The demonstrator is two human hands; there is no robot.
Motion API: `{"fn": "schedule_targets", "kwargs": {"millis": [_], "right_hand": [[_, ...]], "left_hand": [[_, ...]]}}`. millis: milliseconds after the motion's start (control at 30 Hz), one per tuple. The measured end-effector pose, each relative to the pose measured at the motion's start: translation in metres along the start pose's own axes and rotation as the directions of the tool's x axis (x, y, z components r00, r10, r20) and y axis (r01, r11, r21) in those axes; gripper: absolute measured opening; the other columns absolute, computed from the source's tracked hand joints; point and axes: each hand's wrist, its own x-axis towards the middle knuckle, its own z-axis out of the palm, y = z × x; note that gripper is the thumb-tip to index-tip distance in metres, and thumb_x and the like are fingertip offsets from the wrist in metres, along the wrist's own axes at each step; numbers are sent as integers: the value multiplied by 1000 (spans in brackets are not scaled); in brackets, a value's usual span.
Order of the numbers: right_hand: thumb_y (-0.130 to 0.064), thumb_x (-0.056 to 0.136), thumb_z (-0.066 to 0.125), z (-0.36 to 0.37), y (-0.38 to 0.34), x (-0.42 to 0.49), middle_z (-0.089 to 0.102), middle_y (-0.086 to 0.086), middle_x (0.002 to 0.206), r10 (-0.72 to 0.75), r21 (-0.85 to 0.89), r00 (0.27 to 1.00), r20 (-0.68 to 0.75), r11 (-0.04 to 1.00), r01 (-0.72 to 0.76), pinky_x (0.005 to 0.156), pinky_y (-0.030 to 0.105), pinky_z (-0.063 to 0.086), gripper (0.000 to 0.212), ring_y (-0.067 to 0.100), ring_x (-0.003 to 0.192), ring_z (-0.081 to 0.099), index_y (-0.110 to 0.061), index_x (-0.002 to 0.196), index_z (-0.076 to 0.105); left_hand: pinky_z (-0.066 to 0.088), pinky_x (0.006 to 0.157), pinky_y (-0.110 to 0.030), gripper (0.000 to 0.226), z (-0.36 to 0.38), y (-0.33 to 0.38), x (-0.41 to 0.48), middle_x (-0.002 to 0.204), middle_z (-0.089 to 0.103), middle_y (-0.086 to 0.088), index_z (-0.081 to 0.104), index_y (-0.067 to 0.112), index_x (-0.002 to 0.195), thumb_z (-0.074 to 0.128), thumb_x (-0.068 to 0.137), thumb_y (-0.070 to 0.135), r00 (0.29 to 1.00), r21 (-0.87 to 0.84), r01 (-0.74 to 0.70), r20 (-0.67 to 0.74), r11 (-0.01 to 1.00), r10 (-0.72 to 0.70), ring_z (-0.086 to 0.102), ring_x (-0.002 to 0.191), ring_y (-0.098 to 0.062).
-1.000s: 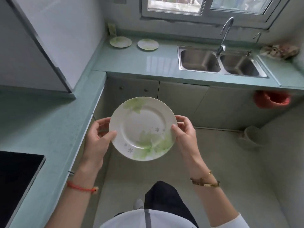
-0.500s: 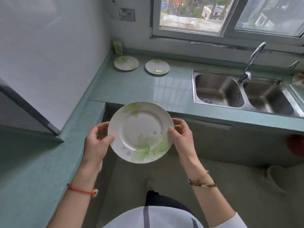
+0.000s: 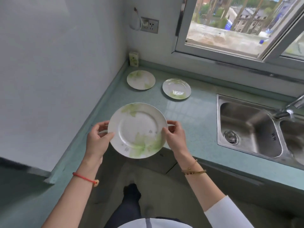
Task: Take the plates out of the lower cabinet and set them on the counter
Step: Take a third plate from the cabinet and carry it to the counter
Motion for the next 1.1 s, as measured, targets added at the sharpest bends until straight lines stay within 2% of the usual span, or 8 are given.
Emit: {"fn": "schedule_targets", "kwargs": {"millis": [200, 333, 433, 533, 633, 867, 1000, 1100], "right_hand": [[-14, 88, 61, 65, 1, 108, 61, 2, 95, 82, -95, 993, -86, 991, -90, 64, 21, 47, 19, 17, 86, 60, -11, 106, 57], [-13, 88, 60, 101, 4, 165, 63, 5, 100, 134, -166, 983, -126, 974, -154, 75, 31, 52, 24, 21, 89, 61, -9, 111, 58], [-12, 88, 57, 122, 9, 198, 63, 6, 99, 162, -210, 977, -142, 959, -190, 78, 38, 56, 23, 18, 81, 60, -10, 111, 57], [-8, 87, 53, 139, 17, 226, 62, 3, 88, 206, -246, 967, -150, 939, -238, 66, 33, 54, 24, 12, 65, 55, -9, 111, 59], [-4, 87, 50, 151, 28, 245, 58, -2, 78, 250, -281, 959, -135, 918, -279, 54, 23, 46, 26, 8, 60, 52, -9, 111, 58], [2, 85, 49, 170, 45, 272, 60, 4, 87, 310, -368, 945, -104, 871, -326, 52, 22, 44, 32, 10, 63, 52, -9, 113, 58], [4, 83, 47, 173, 49, 277, 61, 10, 91, 314, -378, 944, -104, 865, -330, 68, 38, 54, 33, 21, 72, 57, -7, 112, 58], [3, 83, 47, 175, 49, 278, 62, 12, 98, 296, -391, 950, -103, 866, -312, 67, 37, 52, 34, 21, 75, 57, -7, 113, 57]], "left_hand": [[54, 73, -29, 39, 20, -7, 121, 114, 64, -6, 62, 12, 118, 64, 84, -7, 1000, 115, 18, 2, 993, -18, 61, 90, -13], [51, 84, -32, 41, 35, -21, 190, 115, 65, -9, 62, 7, 120, 65, 82, -8, 998, 184, 58, 0, 981, -59, 61, 93, -18], [49, 81, -31, 41, 45, -35, 228, 118, 64, -12, 60, 5, 120, 64, 82, -9, 993, 199, 111, 14, 974, -116, 60, 94, -21], [51, 82, -33, 41, 52, -49, 259, 118, 65, -11, 61, 8, 119, 64, 81, -8, 986, 247, 166, -11, 955, -168, 60, 97, -22], [52, 88, -36, 40, 58, -61, 279, 115, 66, -10, 63, 9, 116, 63, 79, -8, 982, 282, 188, -33, 941, -186, 59, 98, -22], [49, 80, -31, 42, 68, -77, 300, 115, 67, -10, 63, 8, 120, 58, 83, -9, 956, 275, 294, -103, 915, -276, 61, 98, -22], [50, 82, -31, 43, 73, -79, 305, 117, 67, -10, 63, 8, 122, 56, 84, -10, 950, 276, 310, -127, 910, -285, 60, 98, -22], [49, 81, -31, 43, 75, -80, 306, 117, 66, -9, 63, 10, 122, 56, 85, -10, 948, 291, 318, -133, 902, -290, 59, 98, -21]]}}
